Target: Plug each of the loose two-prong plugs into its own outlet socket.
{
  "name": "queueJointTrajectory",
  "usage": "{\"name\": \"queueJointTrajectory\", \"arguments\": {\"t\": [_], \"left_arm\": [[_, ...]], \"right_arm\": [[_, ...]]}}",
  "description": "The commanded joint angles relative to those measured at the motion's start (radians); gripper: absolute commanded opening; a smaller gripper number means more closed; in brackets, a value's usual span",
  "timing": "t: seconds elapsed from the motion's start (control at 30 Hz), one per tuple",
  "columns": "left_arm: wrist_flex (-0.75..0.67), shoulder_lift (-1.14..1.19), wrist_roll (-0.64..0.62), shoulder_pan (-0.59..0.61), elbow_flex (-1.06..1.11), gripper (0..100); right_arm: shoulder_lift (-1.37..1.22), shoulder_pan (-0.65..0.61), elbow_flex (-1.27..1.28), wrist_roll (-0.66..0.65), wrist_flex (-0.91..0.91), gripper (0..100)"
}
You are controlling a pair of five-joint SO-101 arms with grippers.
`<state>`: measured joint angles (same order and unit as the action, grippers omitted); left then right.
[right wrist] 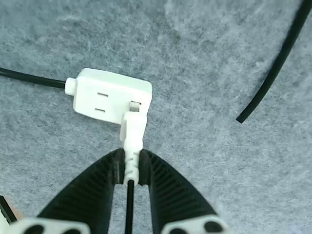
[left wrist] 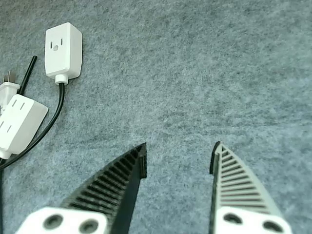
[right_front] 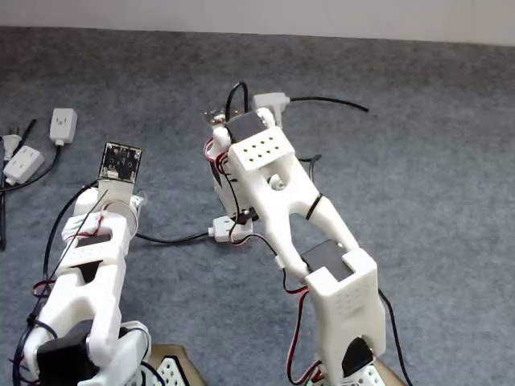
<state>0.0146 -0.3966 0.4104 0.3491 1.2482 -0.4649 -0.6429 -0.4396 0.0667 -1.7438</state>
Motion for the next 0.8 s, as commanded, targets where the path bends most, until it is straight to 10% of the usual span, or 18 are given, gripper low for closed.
{"name": "queueJointTrajectory", "arguments": {"t": [0.0,0.77], "left_arm": [[-0.017,-0.022,-0.006,-0.010,-0.005,22],[-0.083,-0.028,-0.011,0.099,-0.005,22]], "right_arm": [[-0.004,-0.002,-0.036,-0.012,-0.016,0.6],[-0.295,-0.007,-0.051,-0.038,0.119,1.3]]}}
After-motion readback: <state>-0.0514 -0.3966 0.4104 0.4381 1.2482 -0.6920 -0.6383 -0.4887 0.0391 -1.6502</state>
